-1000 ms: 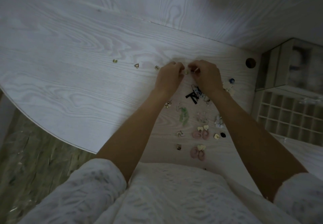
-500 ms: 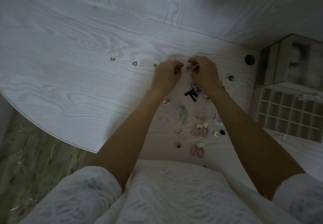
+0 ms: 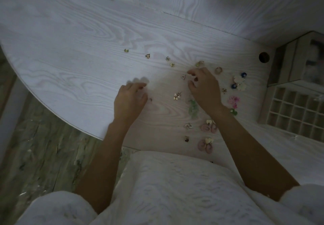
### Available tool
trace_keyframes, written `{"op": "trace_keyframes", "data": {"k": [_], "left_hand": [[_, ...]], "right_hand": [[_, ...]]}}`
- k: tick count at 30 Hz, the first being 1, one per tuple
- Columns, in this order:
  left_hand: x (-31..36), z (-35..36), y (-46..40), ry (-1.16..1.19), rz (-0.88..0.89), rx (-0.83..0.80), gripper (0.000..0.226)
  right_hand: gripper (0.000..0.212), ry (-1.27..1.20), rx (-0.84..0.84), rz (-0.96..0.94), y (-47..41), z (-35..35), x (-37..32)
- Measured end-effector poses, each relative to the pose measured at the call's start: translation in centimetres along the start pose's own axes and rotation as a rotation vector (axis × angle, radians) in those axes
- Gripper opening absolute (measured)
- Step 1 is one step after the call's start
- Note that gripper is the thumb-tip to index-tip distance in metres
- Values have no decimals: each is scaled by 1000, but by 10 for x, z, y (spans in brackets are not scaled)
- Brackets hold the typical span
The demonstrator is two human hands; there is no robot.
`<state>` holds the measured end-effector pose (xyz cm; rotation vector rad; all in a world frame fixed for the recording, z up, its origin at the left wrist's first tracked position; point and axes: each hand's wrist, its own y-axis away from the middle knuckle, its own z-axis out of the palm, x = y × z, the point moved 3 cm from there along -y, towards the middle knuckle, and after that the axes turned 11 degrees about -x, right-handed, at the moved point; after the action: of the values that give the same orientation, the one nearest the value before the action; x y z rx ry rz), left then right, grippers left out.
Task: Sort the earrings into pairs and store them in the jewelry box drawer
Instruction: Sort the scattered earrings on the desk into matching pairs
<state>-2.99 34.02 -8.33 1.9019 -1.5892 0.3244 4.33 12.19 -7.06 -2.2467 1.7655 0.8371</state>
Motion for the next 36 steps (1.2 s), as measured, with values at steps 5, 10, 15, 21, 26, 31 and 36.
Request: {"op": "trace_keyframes", "data": {"k": [5,10,15,21,26,31,36], "left_hand": [[6,15,8,61,-54,-28,41],[7,19,5,85,-22,-21,25],[3,11,-11,153,-9,33,15],[0,-6,-22,181,44,-32,36],[4,-26,-52,145,66,125,34],[16,-21,-97,-48,104,0,40],[27,-21,-116,-181,114,-84,20]], "right_hand": [[19,-19,-20,11,-13,19,-3],[9,-22,-25,0,-21,22,-7],[10,-13,-30,-70,-21,23,-10],[16,-12,-53,-77,-19,23,-11],[11,-56,-37,-76,-18,21,-11],[11,-100,-55,-45,-20,19,-11],[12,-82,-44,4,-21,14,-5]]}}
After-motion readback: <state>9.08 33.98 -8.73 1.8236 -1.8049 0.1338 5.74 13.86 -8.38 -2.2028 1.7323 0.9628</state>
